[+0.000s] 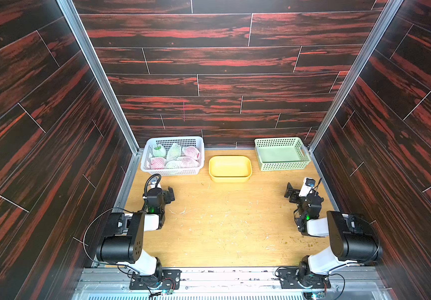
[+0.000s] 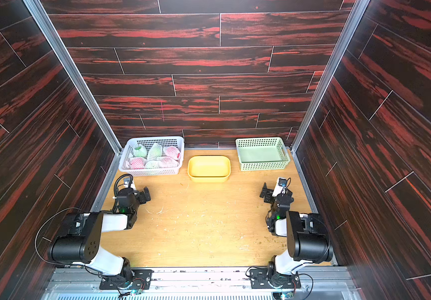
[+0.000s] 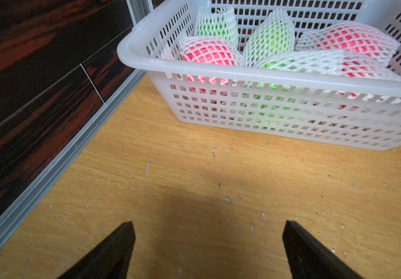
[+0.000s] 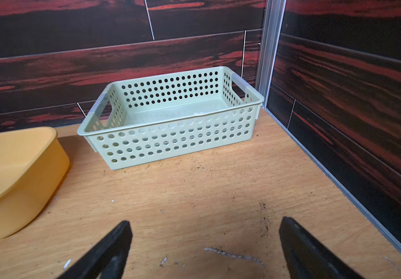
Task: Remove foam nets from apples
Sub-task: Pick up the apple from the basket.
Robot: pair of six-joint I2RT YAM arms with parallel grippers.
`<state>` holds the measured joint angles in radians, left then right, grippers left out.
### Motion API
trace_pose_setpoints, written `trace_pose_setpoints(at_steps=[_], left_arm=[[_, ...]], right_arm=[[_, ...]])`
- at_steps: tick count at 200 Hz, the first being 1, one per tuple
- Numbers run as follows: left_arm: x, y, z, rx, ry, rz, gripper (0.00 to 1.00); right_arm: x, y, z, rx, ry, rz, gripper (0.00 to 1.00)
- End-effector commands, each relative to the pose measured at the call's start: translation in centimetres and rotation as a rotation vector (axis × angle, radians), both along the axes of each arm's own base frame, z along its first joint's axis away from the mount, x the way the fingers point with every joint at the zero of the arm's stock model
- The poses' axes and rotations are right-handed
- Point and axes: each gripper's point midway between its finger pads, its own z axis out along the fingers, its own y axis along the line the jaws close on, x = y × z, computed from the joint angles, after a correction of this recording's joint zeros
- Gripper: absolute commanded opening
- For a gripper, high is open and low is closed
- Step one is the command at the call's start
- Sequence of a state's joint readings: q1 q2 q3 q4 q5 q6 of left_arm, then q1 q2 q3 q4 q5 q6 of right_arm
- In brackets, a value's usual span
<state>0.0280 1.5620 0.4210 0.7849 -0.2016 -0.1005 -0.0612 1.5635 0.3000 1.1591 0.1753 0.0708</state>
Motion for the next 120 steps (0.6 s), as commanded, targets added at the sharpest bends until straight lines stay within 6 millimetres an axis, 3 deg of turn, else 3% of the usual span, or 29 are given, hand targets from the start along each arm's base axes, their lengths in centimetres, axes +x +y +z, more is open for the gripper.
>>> trace_pose_setpoints(at_steps=[1,120], left_arm=[[0.49,0.22,1.59,0.004,-0.045,0.003,1.0],[0.49,0.29,1.58,0.002,-0.047,0.006,1.0]], right_arm=[[-0.03,0.15,-0.01,0.008,-0.002,0.003,0.99],[0.04,0.03,-0.05,0.015,0.001,-0.003,0.99]])
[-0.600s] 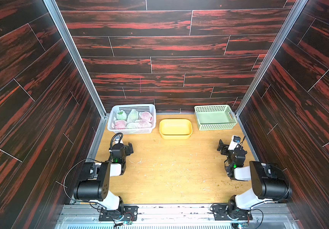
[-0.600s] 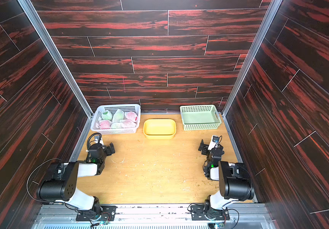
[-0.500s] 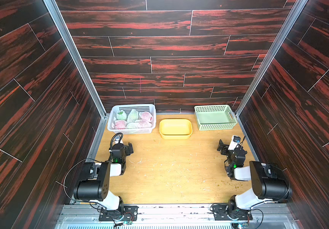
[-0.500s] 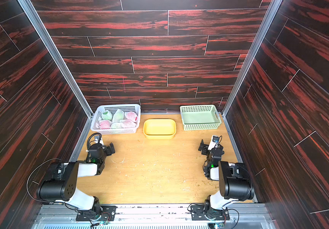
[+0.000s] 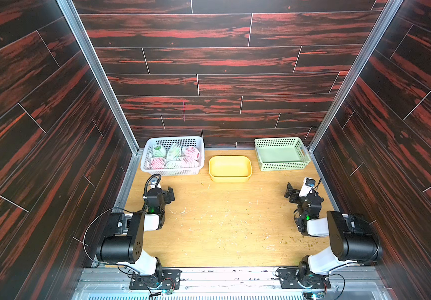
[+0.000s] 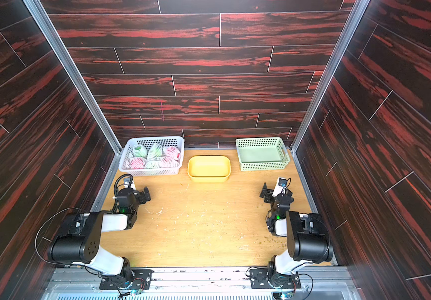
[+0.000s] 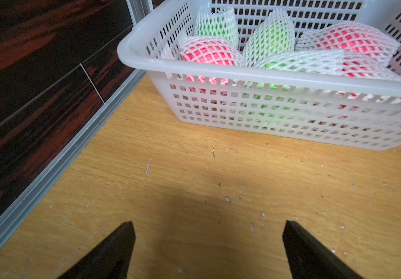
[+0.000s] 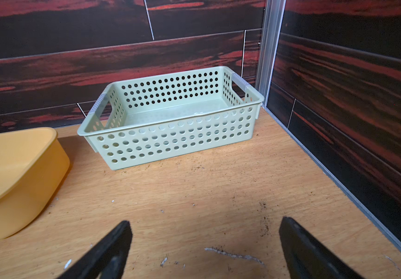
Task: Remove foam nets from apples
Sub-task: Pick up the apple from the basket.
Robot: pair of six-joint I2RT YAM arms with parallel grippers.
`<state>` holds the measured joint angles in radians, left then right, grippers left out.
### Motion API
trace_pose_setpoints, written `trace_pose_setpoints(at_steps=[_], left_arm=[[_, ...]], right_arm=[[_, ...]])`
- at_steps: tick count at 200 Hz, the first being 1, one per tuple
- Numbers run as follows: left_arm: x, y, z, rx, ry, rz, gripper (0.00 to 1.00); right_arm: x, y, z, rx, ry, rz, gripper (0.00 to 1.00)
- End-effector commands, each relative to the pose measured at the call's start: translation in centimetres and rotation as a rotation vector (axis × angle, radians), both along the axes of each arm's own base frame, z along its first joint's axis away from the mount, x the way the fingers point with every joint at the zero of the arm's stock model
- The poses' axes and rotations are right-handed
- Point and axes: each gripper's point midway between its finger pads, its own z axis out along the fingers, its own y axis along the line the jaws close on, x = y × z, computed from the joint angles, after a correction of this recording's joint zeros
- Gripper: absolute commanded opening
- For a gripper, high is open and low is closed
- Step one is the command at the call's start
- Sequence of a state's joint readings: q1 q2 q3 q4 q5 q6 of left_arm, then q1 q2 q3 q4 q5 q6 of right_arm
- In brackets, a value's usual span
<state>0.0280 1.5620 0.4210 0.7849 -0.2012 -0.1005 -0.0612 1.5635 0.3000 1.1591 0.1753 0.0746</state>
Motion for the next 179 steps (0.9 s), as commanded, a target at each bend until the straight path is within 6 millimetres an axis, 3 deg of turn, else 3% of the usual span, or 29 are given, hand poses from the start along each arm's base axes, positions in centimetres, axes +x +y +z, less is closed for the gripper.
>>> trace_pose_setpoints(at_steps=[1,66,76,89,108,120,131,148,179], left_arm=[[0.5,0.3,1.6,0.001,-0.046,0.007,1.0],[0.5,0.3,1.9,0.005,-0.059,0.008,1.0],[1.0,-0.1,4.3,0.026,-0.14,-0.02,1.0],[0.3,-0.6,6.1,0.054,-0.067,-0.027,1.0],[-0.4,-1.4,13.4,0.001,-0.186,-0.031,1.0],[-0.2,-1.8,17.8,-0.039,-0.275,-0.045,0.99],[0.8,-2.4,20.4,-0.065,-0.283,-0.071,0.98],[3.5,-3.1,22.6,-0.112,-0.246,-0.091,0.98],[9.7,-5.0,23.2,-0.165,-0.032,-0.174,0.96]], right_arm=[[0.0,0.0,-0.1,0.011,0.002,-0.003,0.99],[0.0,0.1,0.2,0.01,-0.008,0.005,0.99],[-0.1,0.5,1.2,-0.01,-0.017,0.019,0.99],[-0.2,1.2,4.0,-0.047,-0.005,0.023,0.99],[-1.0,2.8,9.6,0.002,-0.134,0.1,0.99],[-0.5,4.6,11.1,0.048,-0.109,0.194,0.98],[0.7,6.4,11.5,0.081,-0.051,0.268,0.95],[2.5,8.8,11.8,0.083,0.002,0.342,0.94],[4.9,11.8,11.1,0.111,0.065,0.415,0.94]])
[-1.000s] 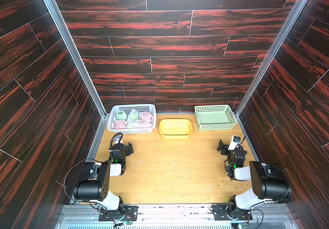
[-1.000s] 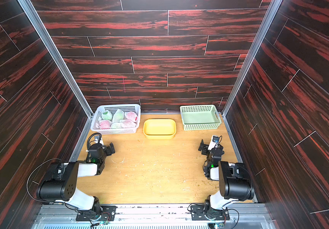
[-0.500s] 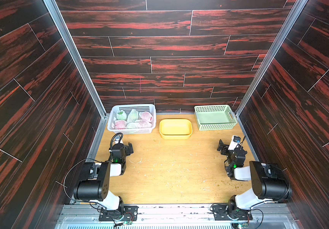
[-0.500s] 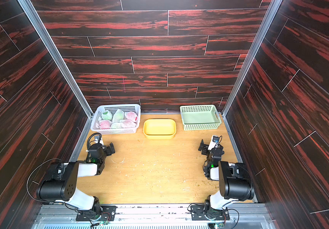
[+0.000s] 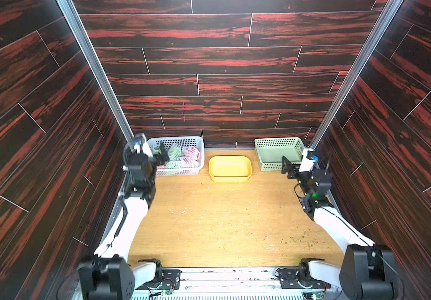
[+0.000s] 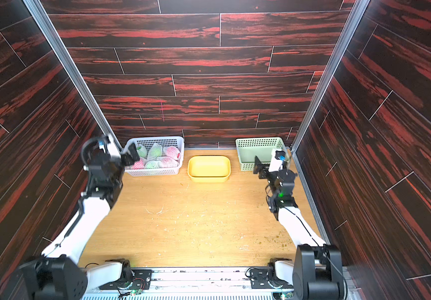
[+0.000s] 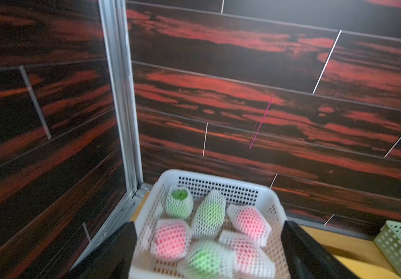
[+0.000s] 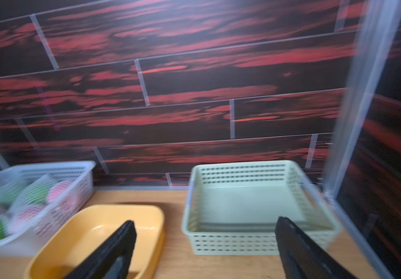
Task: Remove foam nets from apples
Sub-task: Pick up the apple from the basket.
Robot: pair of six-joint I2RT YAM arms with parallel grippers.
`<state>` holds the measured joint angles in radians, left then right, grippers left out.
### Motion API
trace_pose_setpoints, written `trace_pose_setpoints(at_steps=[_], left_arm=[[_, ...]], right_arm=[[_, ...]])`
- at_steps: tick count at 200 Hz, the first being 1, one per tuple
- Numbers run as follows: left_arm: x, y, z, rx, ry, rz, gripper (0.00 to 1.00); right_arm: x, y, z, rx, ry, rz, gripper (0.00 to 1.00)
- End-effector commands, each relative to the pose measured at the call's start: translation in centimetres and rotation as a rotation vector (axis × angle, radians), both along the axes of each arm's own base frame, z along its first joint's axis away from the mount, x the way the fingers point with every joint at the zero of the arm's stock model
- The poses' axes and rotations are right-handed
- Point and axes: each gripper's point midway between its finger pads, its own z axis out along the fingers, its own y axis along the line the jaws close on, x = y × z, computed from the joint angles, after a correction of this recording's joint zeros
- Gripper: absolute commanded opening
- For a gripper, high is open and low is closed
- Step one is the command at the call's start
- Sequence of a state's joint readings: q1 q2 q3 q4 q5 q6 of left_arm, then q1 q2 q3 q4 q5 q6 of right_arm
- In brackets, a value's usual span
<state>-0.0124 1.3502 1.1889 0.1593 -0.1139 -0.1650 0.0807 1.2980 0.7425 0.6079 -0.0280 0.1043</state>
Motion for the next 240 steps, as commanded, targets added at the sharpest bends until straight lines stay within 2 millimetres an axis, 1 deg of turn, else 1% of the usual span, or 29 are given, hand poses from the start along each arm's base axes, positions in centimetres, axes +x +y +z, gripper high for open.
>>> trace_pose_setpoints(at_steps=[1,5,13,16,23,26,30,32,41,43,44,53,68,77,83,85,88,105,107,113,127,142,170,182,189,201,214,225,240], left_arm=[[3.4,-1.8,-6.3,-0.053,0.339,-0.095,0.95],[4.1,-1.9,-6.2,-0.055,0.348,-0.1,0.95],[5.5,-2.2,-6.6,-0.05,0.381,-0.113,0.93],[5.9,-2.2,-6.4,-0.046,0.383,-0.116,0.93],[7.1,-2.6,-7.0,-0.045,0.399,-0.126,0.93],[7.4,-2.7,-6.8,-0.044,0.394,-0.131,0.93],[8.3,-2.8,-7.9,-0.046,0.413,-0.138,0.94],[8.6,-2.9,-7.8,-0.045,0.41,-0.141,0.94],[10.1,-2.7,-8.6,-0.054,0.43,-0.127,0.94],[10.2,-2.8,-8.7,-0.053,0.439,-0.13,0.94],[10.3,-2.8,-9.2,-0.054,0.455,-0.131,0.94],[11.3,-3.0,-10.6,-0.051,0.509,-0.144,0.94],[12.8,-3.7,-12.3,-0.068,0.54,-0.169,0.94],[13.7,-4.3,-13.1,-0.071,0.546,-0.184,0.94],[14.2,-4.4,-13.7,-0.064,0.556,-0.179,0.94],[14.3,-4.4,-13.7,-0.058,0.557,-0.179,0.94],[14.4,-4.5,-14.3,-0.056,0.574,-0.179,0.94],[15.3,-5.1,-15.4,-0.036,0.615,-0.191,0.94],[15.0,-5.2,-15.9,-0.034,0.638,-0.191,0.94],[15.1,-5.4,-16.8,-0.027,0.664,-0.196,0.94],[15.6,-5.4,-18.0,-0.015,0.69,-0.189,0.93],[15.9,-5.2,-19.0,-0.003,0.719,-0.184,0.9],[16.3,-5.6,-19.6,0.048,0.739,-0.22,0.9],[16.0,-6.3,-19.7,0.083,0.763,-0.272,0.9],[15.8,-6.3,-19.9,0.106,0.782,-0.278,0.91],[15.6,-5.8,-20.2,0.123,0.8,-0.26,0.91],[15.9,-5.4,-20.1,0.105,0.79,-0.245,0.91],[16.3,-5.6,-19.8,0.094,0.767,-0.247,0.94],[17.0,-4.8,-19.7,0.079,0.745,-0.192,0.94]], right_arm=[[1.0,2.5,-5.4,0.014,0.223,0.086,0.94],[1.2,2.8,-5.5,0.013,0.23,0.094,0.94],[1.4,3.6,-5.7,0.0,0.234,0.113,0.94],[1.4,3.8,-5.8,-0.008,0.233,0.118,0.94],[1.4,4.3,-5.9,-0.024,0.229,0.123,0.94],[1.4,4.4,-5.9,-0.027,0.227,0.123,0.94],[1.4,4.6,-5.9,-0.03,0.225,0.125,0.94],[1.4,4.6,-5.9,-0.031,0.225,0.126,0.94],[1.3,5.2,-6.0,-0.028,0.227,0.142,0.94],[1.3,5.3,-6.0,-0.027,0.231,0.148,0.94],[1.2,5.4,-6.1,-0.027,0.233,0.15,0.94],[1.1,6.2,-6.1,-0.031,0.239,0.171,0.94],[0.6,7.4,-6.1,-0.067,0.23,0.196,0.94],[0.4,7.7,-6.0,-0.085,0.222,0.197,0.94],[0.2,7.9,-5.8,-0.09,0.217,0.198,0.94],[0.1,8.0,-5.8,-0.091,0.215,0.199,0.94],[0.0,8.1,-5.7,-0.092,0.213,0.201,0.94],[-0.3,8.6,-5.6,-0.101,0.201,0.214,0.94],[-0.3,8.6,-5.7,-0.101,0.202,0.216,0.94],[-0.3,8.9,-5.7,-0.102,0.199,0.221,0.94],[-0.2,9.4,-5.7,-0.109,0.199,0.231,0.94],[-0.2,9.8,-5.7,-0.123,0.192,0.238,0.94],[-0.3,10.4,-5.9,-0.135,0.194,0.258,0.94],[-0.4,10.6,-6.0,-0.139,0.197,0.262,0.94],[-0.5,10.6,-5.9,-0.14,0.193,0.264,0.94],[-0.5,10.7,-6.0,-0.142,0.193,0.27,0.94],[-0.5,10.9,-6.0,-0.14,0.191,0.278,0.94],[-0.5,11.2,-6.1,-0.134,0.193,0.289,0.94],[-0.4,11.5,-6.2,-0.13,0.198,0.299,0.94]])
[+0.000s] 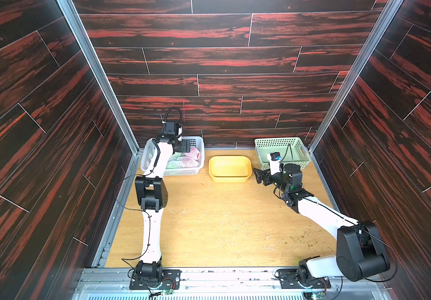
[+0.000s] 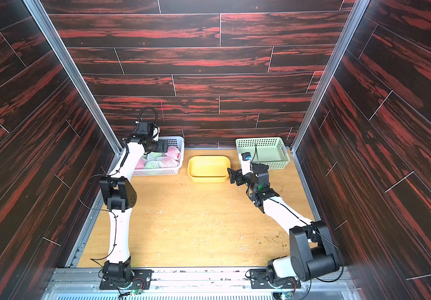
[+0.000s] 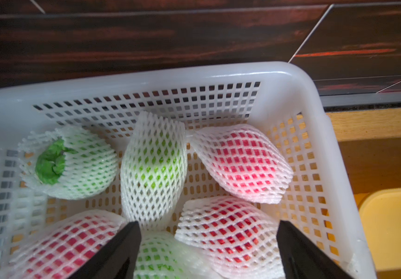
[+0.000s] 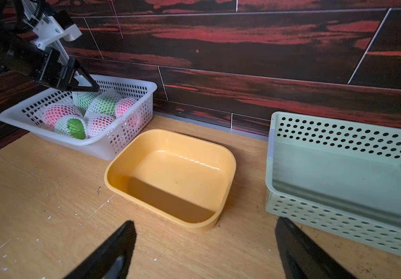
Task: Remove foam nets from apples
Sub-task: Pick up the apple from the basket.
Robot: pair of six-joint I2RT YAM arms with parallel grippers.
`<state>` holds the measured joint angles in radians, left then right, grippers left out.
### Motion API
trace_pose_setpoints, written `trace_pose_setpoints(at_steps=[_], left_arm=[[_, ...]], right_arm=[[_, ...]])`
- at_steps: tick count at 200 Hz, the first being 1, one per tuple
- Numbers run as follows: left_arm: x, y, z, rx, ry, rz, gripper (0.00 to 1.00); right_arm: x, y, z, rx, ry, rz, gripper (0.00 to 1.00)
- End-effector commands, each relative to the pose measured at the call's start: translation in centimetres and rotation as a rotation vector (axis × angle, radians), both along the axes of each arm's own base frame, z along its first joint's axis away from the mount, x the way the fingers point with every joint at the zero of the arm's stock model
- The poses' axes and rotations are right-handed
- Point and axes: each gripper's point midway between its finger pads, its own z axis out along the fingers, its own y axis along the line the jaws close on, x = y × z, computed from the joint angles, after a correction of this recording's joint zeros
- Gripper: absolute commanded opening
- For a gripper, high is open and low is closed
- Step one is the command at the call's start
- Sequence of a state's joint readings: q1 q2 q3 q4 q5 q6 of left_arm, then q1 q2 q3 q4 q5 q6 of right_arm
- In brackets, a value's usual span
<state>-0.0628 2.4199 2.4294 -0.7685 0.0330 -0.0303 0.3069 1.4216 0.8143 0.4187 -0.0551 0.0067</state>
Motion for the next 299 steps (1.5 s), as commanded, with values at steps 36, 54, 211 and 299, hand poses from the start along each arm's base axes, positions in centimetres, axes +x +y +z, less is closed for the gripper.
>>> trace_pose_setpoints(at_steps=[36,54,211,299], left_arm=[[1.6,3.9,0.1,0.007,-0.033,0.171,0.95],[1.9,4.5,-0.7,0.001,-0.024,0.185,0.95],[4.4,5.3,-6.1,-0.051,-0.009,0.183,0.9],[4.8,6.7,-9.2,0.001,0.012,0.224,0.93]], right_arm=[[0.1,1.5,0.3,0.008,-0.003,0.044,0.94],[-0.2,1.8,0.4,0.014,-0.005,0.055,0.94],[-1.4,3.7,0.7,0.029,-0.01,0.121,0.94],[-1.5,4.3,0.5,0.028,-0.009,0.155,0.94]])
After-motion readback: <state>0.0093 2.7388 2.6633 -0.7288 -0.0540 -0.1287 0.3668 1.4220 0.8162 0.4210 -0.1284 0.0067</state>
